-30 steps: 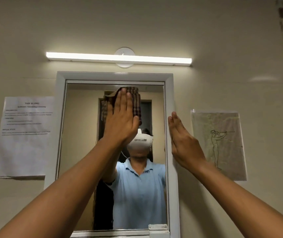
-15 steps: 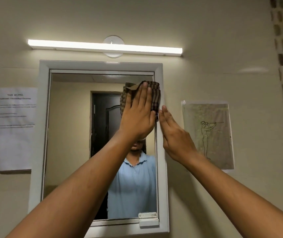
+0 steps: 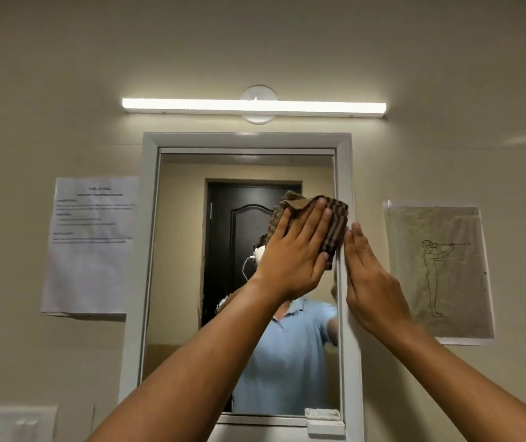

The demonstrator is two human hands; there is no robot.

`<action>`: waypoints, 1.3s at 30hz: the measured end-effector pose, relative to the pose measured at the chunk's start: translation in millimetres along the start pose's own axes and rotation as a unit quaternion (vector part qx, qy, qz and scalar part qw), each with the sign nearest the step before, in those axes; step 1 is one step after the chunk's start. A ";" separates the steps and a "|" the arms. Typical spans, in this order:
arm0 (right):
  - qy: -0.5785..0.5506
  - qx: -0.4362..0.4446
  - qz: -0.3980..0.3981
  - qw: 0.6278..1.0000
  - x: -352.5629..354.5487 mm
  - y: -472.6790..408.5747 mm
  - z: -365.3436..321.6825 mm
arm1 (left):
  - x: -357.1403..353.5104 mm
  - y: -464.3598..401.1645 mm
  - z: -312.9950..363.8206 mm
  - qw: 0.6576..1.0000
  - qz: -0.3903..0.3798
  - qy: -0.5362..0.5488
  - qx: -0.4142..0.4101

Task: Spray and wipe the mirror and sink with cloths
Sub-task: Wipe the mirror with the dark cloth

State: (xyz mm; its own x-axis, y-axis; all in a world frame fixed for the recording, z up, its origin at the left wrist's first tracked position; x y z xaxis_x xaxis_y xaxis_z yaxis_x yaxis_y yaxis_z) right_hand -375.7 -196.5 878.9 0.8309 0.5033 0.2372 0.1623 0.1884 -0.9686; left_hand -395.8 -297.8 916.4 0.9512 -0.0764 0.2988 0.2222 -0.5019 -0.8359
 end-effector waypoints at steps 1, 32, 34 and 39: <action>0.007 -0.004 -0.003 1.000 -2.2 0.0 0.3 | 2.2 -5.2 -10.2 1.000 0.001 -0.002 0.009; 0.086 -0.051 0.006 0.995 -12.8 3.2 6.8 | 27.7 131.0 -189.1 0.981 0.030 0.002 0.191; 0.071 -0.055 -0.003 0.996 -12.4 4.2 6.1 | 21.8 146.0 -178.7 0.979 0.025 0.002 0.201; 0.042 -0.046 -0.018 0.998 -8.7 7.8 -0.1 | 15.0 158.8 -160.2 0.972 0.028 -0.001 0.232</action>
State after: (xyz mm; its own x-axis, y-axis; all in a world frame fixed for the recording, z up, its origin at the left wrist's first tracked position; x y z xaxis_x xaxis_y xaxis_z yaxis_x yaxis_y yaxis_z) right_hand -381.6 -199.5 869.2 0.8648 0.4246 0.2682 0.2379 0.1239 -0.9633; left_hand -380.5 -516.7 862.0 0.9651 -0.0906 0.2458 0.2417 -0.0540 -0.9688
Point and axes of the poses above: each hand's wrist, its own y-axis away from the middle knuckle, its own x-axis out of the back of the hand, z = x × y, the point moved 10 cm from there along -y, towards the middle knuckle, and after that the axes turned 2 degrees about z, right-handed, at the moved point
